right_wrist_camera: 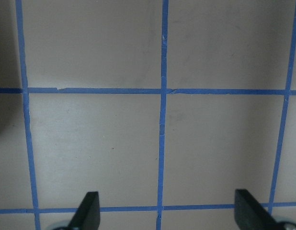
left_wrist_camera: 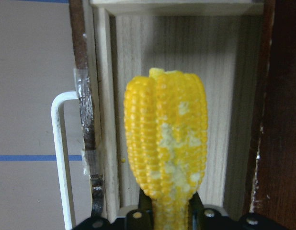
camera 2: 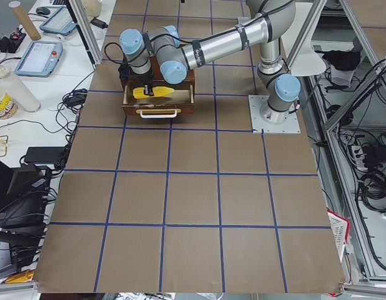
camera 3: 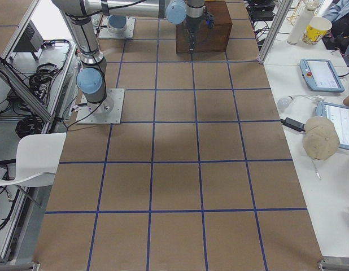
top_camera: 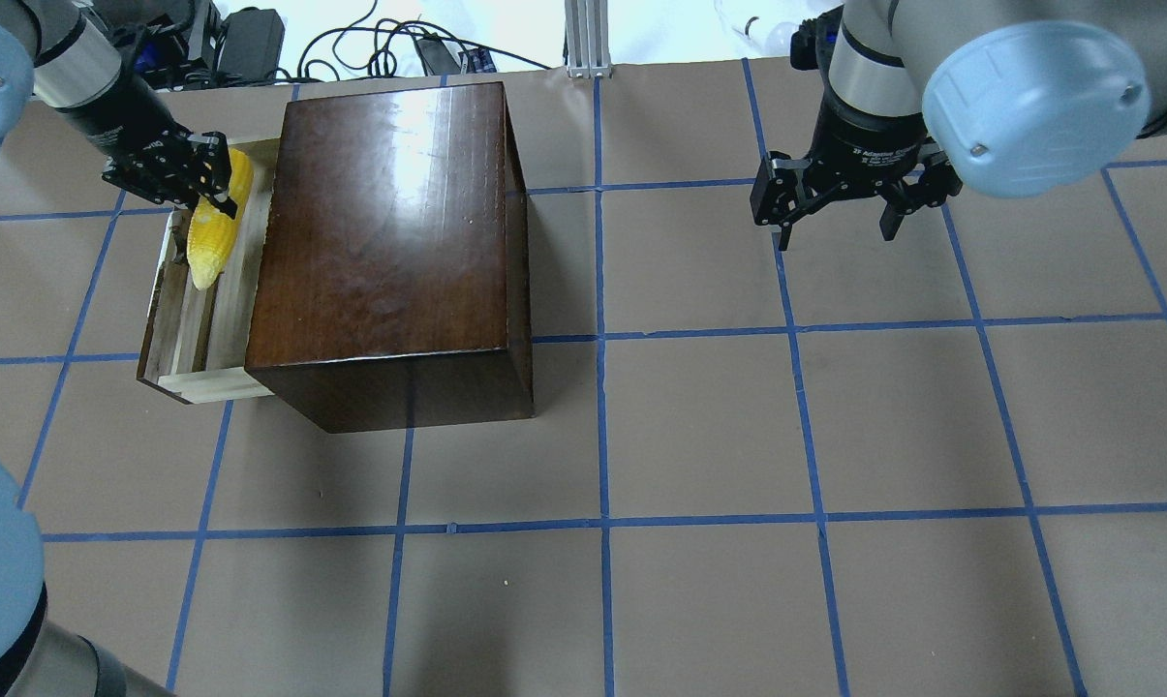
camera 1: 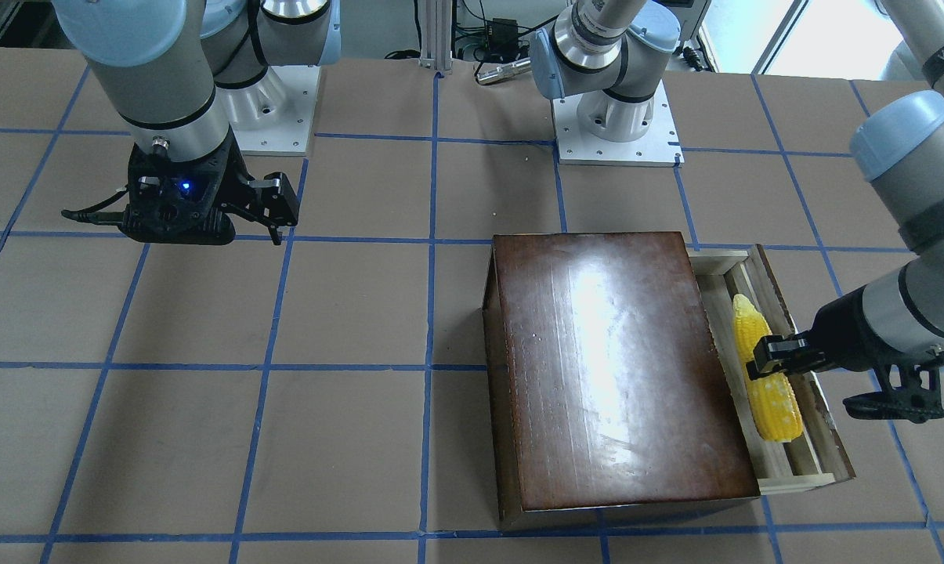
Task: Open drawer and put corn inside
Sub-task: 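Carry the corn cob with the left gripper over the open drawer, then lower the corn into the drawer and open the left gripper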
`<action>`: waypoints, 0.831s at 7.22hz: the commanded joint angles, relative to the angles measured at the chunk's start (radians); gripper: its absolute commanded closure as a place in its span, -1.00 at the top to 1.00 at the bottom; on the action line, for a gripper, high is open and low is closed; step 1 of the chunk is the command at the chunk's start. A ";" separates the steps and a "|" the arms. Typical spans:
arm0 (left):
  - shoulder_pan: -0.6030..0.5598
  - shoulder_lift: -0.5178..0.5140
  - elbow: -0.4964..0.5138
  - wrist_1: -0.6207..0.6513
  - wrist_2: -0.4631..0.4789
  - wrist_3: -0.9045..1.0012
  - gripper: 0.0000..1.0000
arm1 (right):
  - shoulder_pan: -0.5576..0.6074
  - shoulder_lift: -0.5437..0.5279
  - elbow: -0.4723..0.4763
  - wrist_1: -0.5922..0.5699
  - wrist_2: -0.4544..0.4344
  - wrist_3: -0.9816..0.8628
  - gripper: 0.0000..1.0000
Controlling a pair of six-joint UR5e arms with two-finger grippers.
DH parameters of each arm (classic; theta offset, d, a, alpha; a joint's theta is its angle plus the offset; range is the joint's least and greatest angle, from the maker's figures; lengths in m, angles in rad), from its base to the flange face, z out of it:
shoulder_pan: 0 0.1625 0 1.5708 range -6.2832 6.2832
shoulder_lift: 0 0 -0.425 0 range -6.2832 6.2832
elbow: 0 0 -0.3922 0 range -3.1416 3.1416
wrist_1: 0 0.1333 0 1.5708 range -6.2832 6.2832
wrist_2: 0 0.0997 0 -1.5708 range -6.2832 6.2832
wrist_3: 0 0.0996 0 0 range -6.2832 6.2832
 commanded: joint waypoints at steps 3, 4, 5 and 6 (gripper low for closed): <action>0.002 -0.032 -0.010 0.035 -0.011 0.004 0.75 | 0.000 0.000 0.000 -0.001 -0.002 0.000 1.00; 0.002 -0.026 -0.010 0.034 -0.008 0.002 1.00 | 0.000 0.000 0.000 0.001 -0.002 0.000 1.00; 0.000 -0.008 -0.008 0.020 -0.002 -0.005 1.00 | 0.000 0.000 0.000 0.001 -0.002 0.000 1.00; 0.002 0.005 0.004 -0.007 0.003 -0.007 1.00 | 0.000 -0.001 0.000 0.001 0.000 0.000 1.00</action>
